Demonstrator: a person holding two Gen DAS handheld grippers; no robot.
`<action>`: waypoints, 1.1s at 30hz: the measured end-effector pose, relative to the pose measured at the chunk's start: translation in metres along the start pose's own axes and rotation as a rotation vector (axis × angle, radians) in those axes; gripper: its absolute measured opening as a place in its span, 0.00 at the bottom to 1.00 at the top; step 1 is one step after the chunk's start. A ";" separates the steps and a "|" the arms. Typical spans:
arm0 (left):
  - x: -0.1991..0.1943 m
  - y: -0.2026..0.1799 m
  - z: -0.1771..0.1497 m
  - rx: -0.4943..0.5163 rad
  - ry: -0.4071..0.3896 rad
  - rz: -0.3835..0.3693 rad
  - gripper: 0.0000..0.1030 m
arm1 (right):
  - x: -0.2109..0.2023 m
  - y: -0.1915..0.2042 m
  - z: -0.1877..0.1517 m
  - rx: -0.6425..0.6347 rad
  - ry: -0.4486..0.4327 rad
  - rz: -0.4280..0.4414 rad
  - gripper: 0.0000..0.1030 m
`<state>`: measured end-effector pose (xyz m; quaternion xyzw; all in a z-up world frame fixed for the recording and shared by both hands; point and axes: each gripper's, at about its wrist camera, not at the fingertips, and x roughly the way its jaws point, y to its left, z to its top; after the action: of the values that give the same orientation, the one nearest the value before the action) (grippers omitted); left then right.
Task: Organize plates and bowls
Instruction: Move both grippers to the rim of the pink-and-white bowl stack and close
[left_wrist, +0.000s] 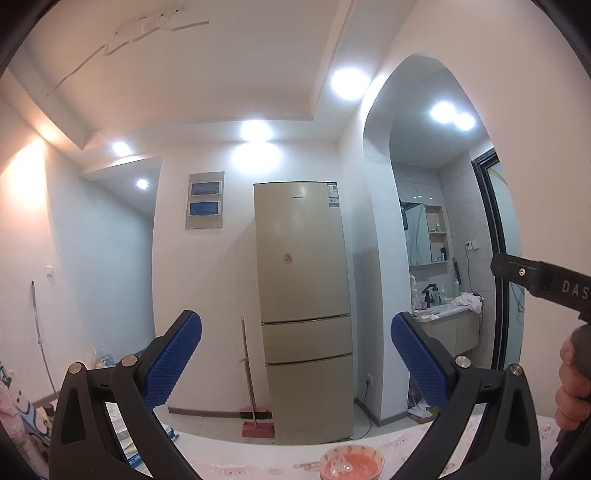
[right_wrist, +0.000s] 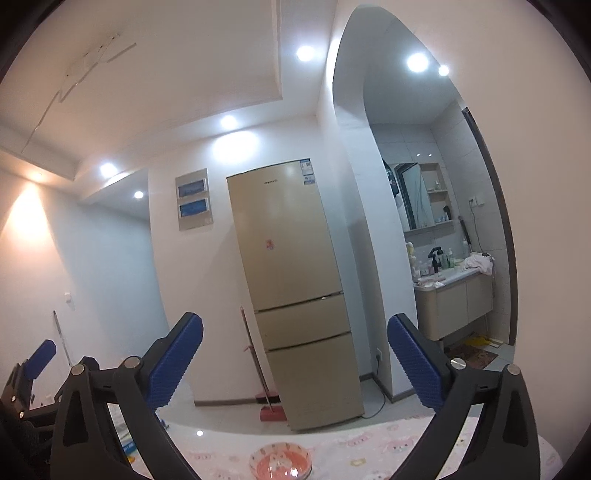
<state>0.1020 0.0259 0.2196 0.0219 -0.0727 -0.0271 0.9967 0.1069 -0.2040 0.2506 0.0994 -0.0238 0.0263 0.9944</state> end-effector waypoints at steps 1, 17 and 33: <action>0.008 0.001 0.002 -0.021 -0.001 -0.003 0.99 | 0.006 0.000 0.000 -0.001 -0.008 -0.010 0.99; 0.080 0.013 -0.056 -0.057 0.115 -0.053 0.99 | 0.103 -0.019 -0.067 0.008 0.151 -0.058 0.99; 0.164 -0.004 -0.162 -0.095 0.511 -0.074 0.99 | 0.204 -0.049 -0.142 0.013 0.469 -0.117 0.99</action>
<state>0.2878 0.0188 0.0832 -0.0163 0.1838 -0.0603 0.9810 0.3192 -0.2136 0.1132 0.0984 0.2138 -0.0086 0.9719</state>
